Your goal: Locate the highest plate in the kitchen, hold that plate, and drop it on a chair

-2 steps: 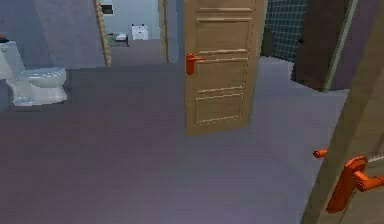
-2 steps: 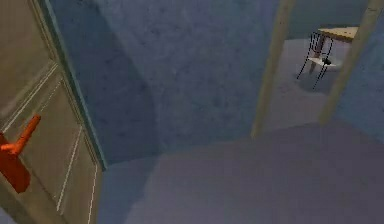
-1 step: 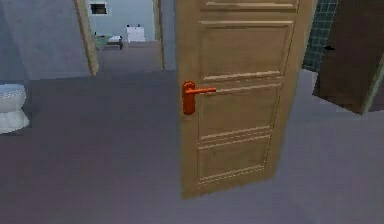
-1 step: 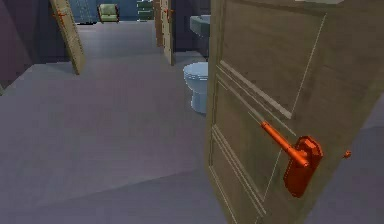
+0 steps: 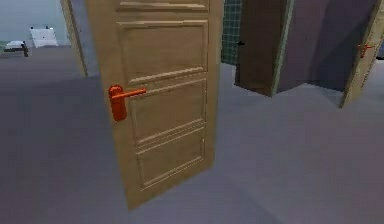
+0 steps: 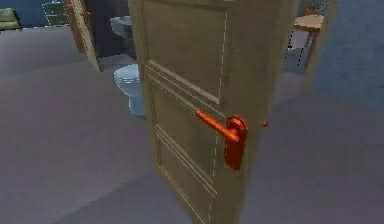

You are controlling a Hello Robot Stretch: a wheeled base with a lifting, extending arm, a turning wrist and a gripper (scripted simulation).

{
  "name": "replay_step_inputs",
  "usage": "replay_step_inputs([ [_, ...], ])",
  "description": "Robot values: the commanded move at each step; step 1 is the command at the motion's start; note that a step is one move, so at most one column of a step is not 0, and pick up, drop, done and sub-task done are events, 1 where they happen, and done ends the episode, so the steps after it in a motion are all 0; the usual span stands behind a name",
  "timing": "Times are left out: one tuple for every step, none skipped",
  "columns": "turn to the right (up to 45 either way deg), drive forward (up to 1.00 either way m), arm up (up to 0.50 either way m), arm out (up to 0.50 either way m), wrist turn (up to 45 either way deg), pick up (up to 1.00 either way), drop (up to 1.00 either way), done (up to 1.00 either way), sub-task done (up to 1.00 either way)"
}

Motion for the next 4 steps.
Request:
replay_step_inputs([
  [0.0, 0.05, 0.00, 0.00, 0.0, 0.00, 0.00, 0.00, 0.00],
  [45.0, 0.00, 0.00, 0.00, 0.0, 0.00, 0.00, 0.00, 0.00],
  [6.0, 0.00, 0.00, 0.00, 0.0, 0.00, 0.00, 0.00, 0.00],
  [0.0, 1.00, 0.00, 0.00, 0.0, 0.00, 0.00, 0.00, 0.00],
])
